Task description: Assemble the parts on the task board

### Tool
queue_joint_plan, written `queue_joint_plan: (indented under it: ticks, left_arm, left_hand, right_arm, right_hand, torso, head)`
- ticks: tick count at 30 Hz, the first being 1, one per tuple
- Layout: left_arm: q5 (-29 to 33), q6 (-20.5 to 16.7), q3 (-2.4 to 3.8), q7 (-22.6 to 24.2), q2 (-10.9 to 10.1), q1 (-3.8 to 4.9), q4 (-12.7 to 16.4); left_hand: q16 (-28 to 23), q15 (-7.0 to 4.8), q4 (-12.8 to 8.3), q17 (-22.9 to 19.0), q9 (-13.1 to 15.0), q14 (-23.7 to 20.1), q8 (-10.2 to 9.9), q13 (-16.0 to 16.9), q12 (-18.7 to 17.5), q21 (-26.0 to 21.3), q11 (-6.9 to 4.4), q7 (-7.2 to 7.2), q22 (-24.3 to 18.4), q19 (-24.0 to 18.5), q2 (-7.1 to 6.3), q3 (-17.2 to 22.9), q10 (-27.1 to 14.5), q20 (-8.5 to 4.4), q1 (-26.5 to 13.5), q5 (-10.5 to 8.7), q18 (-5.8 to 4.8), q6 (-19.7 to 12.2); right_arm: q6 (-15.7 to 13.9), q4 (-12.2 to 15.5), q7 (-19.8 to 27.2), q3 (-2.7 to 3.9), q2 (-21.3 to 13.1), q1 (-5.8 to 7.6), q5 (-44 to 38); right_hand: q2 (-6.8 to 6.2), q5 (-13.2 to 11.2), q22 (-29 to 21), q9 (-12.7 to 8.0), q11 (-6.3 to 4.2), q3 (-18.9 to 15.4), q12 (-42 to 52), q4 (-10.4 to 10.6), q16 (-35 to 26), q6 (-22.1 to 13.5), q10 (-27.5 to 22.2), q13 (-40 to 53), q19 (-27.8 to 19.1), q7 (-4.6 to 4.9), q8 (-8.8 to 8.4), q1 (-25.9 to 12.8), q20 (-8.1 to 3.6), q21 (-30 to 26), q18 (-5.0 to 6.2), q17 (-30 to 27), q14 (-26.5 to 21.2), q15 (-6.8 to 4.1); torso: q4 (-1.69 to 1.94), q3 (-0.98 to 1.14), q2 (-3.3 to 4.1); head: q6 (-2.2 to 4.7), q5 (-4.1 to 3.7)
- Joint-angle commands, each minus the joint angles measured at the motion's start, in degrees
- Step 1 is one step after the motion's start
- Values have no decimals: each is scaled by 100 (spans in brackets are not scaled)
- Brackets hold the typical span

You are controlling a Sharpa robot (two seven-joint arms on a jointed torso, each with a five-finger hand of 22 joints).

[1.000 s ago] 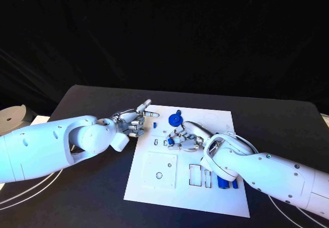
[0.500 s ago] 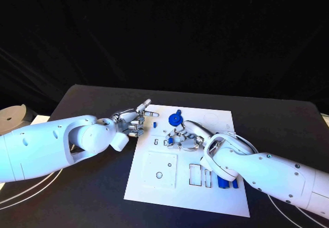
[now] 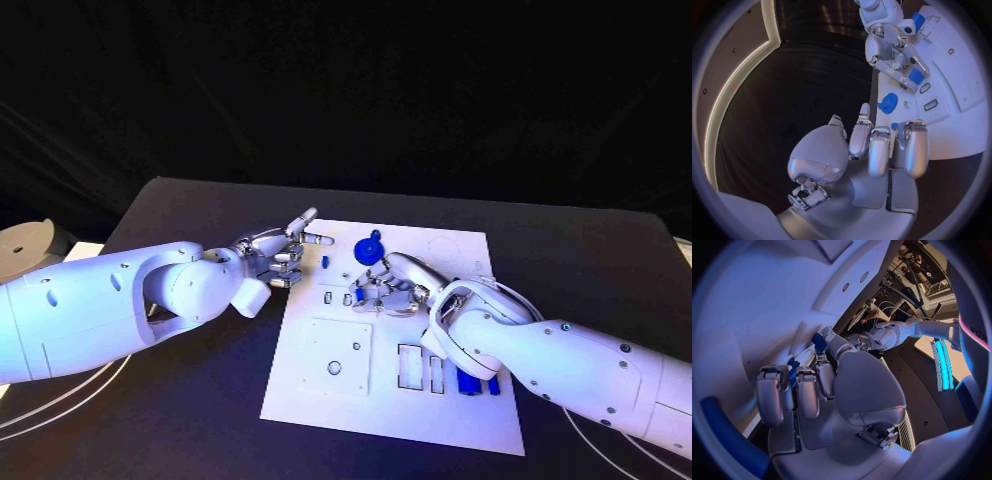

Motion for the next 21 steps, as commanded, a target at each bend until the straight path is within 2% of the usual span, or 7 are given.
queue_joint_plan:
  ticks: [1, 12, 21]
  left_arm:
    - [-16, 74, 3, 16, 7, 3, 14]
    - [-16, 73, 3, 15, 6, 3, 16]
    - [-16, 74, 3, 12, 3, 3, 10]
  left_hand:
    - [18, 51, -30, 1509, -7, 595, -28, -10, -22, -4, 13, -1, 590, 170, 13, -6, -22, 25, 57, 21, -24, -49]
    - [18, 51, -30, 1509, -7, 595, -28, -10, -22, -4, 13, -1, 590, 170, 13, -6, -22, 25, 57, 21, -24, -49]
    - [18, 51, -30, 1509, -7, 595, -28, -10, -22, -4, 13, -1, 590, 170, 13, -6, -22, 25, 57, 21, -24, -49]
  right_arm:
    - [103, -2, -70, -1, 7, -5, -101]
    - [113, -8, -115, -1, 15, -5, -157]
    - [97, -4, -92, -1, 15, -5, -145]
  right_hand:
    - [21, 5, 778, 6, -10, -7, 10, -13, 23, 42, 13, 623, 191, 6, 23, 3, 43, -30, -36, 1507, 598, 34]
    - [27, 5, 776, 8, -12, -5, -2, -17, 23, 50, 5, 614, 190, 4, 25, 11, 42, -32, -36, 1507, 598, 32]
    - [-23, 2, 739, -16, 9, -56, -99, -31, 23, -64, -64, 544, 169, 34, -25, -7, 42, -52, -27, 1507, 598, 42]
  torso:
    - [3, -1, 0]
    - [1, -1, -3]
    - [2, 0, -1]
  head:
    - [1, 0]
    - [-4, -2]
    - [-7, -4]
